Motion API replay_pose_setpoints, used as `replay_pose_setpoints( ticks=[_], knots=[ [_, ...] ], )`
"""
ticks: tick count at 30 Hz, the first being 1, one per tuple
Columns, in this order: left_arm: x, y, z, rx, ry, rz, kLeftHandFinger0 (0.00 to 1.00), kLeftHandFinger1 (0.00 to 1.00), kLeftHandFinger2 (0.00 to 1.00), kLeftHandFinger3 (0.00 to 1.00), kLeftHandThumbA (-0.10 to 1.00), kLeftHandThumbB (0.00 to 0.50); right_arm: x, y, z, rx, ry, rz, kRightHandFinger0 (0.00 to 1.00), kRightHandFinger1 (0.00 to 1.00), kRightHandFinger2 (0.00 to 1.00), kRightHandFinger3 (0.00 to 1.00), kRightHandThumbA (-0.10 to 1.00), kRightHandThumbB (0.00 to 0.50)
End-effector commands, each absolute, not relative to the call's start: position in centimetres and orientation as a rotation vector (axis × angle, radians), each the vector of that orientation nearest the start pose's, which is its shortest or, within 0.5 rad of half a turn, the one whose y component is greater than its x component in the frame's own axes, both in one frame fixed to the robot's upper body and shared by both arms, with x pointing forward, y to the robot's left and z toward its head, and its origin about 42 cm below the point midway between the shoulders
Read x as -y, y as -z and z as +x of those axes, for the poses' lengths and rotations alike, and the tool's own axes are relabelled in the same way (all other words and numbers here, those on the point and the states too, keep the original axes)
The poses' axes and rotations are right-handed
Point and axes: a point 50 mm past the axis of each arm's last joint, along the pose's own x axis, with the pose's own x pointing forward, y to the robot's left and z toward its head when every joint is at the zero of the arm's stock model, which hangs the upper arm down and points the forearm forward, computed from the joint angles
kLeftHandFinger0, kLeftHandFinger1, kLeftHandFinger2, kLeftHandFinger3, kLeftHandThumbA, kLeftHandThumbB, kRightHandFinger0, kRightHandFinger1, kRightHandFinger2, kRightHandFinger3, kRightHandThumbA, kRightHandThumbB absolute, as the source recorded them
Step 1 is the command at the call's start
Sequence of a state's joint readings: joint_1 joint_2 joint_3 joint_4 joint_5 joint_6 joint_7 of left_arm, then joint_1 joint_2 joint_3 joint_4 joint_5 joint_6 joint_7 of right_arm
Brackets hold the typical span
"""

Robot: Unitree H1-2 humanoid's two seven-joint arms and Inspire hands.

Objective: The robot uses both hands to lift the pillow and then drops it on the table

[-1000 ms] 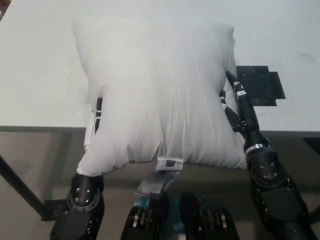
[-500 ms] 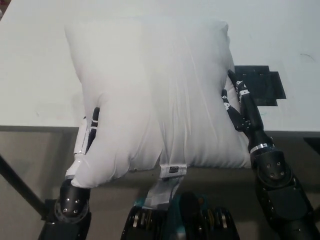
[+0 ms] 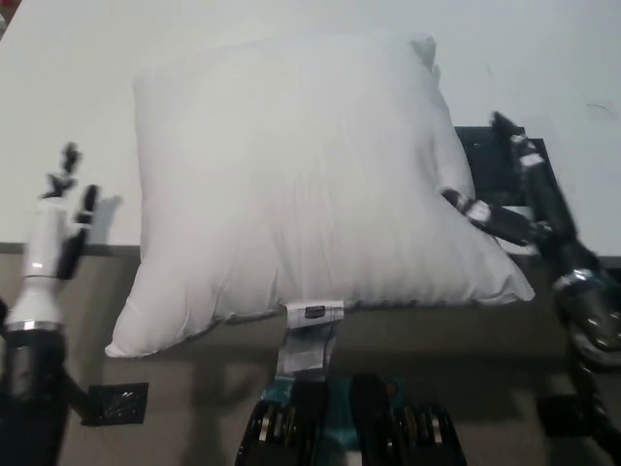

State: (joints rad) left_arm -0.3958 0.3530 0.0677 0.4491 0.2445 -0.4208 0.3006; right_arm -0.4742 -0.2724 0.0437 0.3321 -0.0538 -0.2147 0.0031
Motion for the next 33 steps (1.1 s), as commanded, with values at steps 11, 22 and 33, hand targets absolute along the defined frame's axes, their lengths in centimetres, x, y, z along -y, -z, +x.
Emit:
replay_pose_setpoints(
  ticks=[11,22,33],
  knots=[
    [-34.7,-16.9,30.2,0.591,-0.432,0.327,1.00,1.00,1.00,1.00,1.00,0.022,31.4,-22.3,32.9,0.504,-0.135,-0.466,1.00,1.00,1.00,1.00,1.00,0.250],
    [-25.5,-9.1,26.5,0.341,-0.286,0.012,1.00,1.00,1.00,1.00,1.00,0.004,29.5,-15.9,27.9,0.378,-0.131,-0.553,1.00,1.00,1.00,1.00,1.00,0.167],
    [-23.1,-4.7,21.0,0.170,-0.181,0.132,1.00,1.00,1.00,1.00,1.00,0.079,29.5,-12.5,25.2,0.251,-0.127,-0.574,1.00,1.00,1.00,1.00,1.00,0.137]
  ],
)
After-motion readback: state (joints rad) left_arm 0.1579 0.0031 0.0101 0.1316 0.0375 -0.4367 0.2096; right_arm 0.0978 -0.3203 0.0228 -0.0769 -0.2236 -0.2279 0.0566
